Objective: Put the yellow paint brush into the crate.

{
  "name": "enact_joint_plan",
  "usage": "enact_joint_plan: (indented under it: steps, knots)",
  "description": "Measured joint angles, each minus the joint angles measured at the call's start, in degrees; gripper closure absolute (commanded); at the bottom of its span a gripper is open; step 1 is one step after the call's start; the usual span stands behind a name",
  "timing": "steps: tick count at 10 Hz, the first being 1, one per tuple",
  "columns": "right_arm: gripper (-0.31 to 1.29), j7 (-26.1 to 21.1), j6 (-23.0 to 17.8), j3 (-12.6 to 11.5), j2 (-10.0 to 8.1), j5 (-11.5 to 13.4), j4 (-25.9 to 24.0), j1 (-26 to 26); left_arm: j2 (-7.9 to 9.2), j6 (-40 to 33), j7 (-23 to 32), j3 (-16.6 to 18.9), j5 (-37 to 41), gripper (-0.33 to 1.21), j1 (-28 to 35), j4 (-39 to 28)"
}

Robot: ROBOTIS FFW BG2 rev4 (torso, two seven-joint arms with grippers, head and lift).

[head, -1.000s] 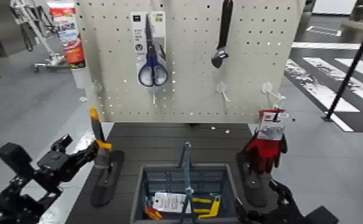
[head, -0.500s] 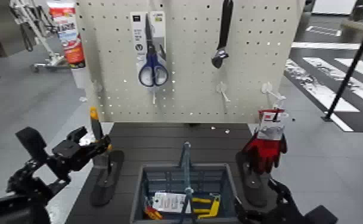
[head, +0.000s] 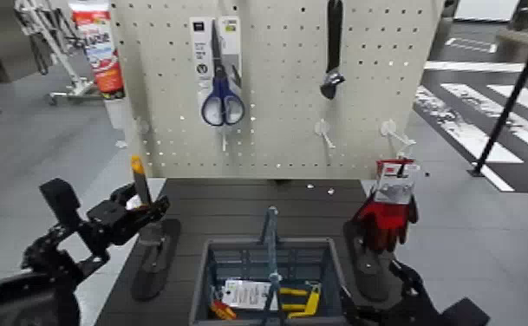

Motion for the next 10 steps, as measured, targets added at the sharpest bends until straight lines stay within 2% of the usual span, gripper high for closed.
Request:
enact_joint_plan:
  steps: [2, 3, 4, 5, 6, 10]
  knots:
    - [0.15, 0.1, 0.0, 0.1, 0.0, 0.0, 0.1, -0.1, 0.33, -0.6, -0.7, -1.1, -0.6, 0.25, -1.6, 2.7]
    - [0.15, 0.2, 0.0, 0.1, 0.03, 0.0, 0.2, -0.2, 0.52, -1.0, -1.2, -1.6, -0.7, 0.31, -2.4, 3.9]
    - [0.15, 0.2, 0.0, 0.2, 0.05, 0.0, 0.3, -0.3, 0.74, -1.2, -1.5, -2.0, -1.2, 0.52, -3.2, 4.6]
    - [0.15, 0.3, 0.0, 0.2, 0.07, 0.0, 0.3, -0.3, 0.92, -1.2, -1.7, -2.2, -1.7, 1.03, -3.6, 4.9]
    - [0.15, 0.3, 0.0, 0.2, 0.08, 0.0, 0.3, -0.3, 0.97, -1.1, -2.0, -2.4, -2.0, 1.17, -3.9, 5.0]
    - [0.15, 0.4, 0.0, 0.0, 0.08, -0.1, 0.3, -0.3, 0.76, -0.2, -2.1, -2.6, -2.4, 1.17, -4.0, 4.7]
